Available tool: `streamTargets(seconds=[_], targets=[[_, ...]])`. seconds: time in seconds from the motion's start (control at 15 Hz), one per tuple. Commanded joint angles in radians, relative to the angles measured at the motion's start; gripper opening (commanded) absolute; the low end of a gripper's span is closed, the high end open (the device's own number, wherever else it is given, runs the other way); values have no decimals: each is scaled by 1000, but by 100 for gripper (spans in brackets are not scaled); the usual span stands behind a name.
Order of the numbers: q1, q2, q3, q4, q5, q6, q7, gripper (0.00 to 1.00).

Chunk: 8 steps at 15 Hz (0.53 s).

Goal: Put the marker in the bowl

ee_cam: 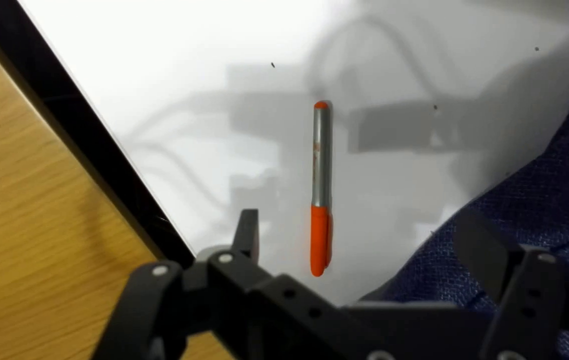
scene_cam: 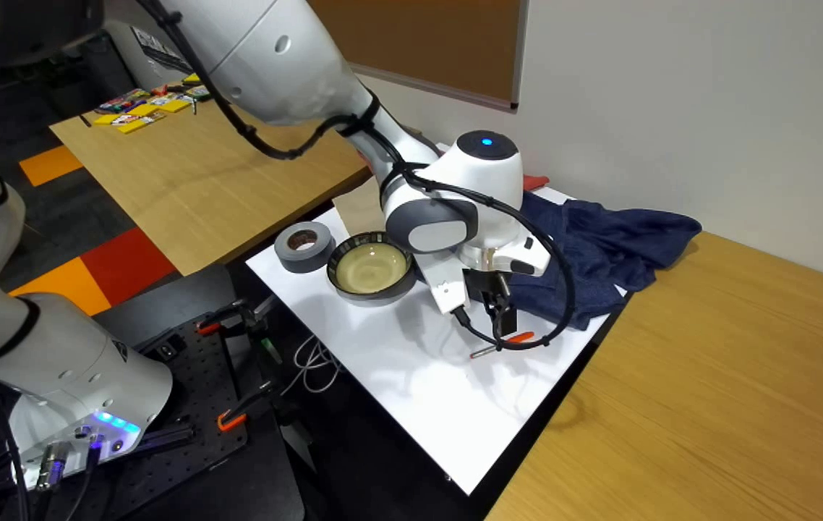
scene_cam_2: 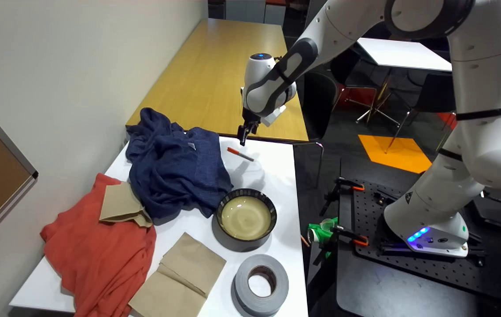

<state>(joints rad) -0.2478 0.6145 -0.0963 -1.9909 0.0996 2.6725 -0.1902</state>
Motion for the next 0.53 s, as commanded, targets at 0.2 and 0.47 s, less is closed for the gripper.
streamTargets(seconds=[0.2,0.47], targets=[[-54,126,34,157,5,-55,-1,100],[-54,188,30,228,-4,-88,4,100]])
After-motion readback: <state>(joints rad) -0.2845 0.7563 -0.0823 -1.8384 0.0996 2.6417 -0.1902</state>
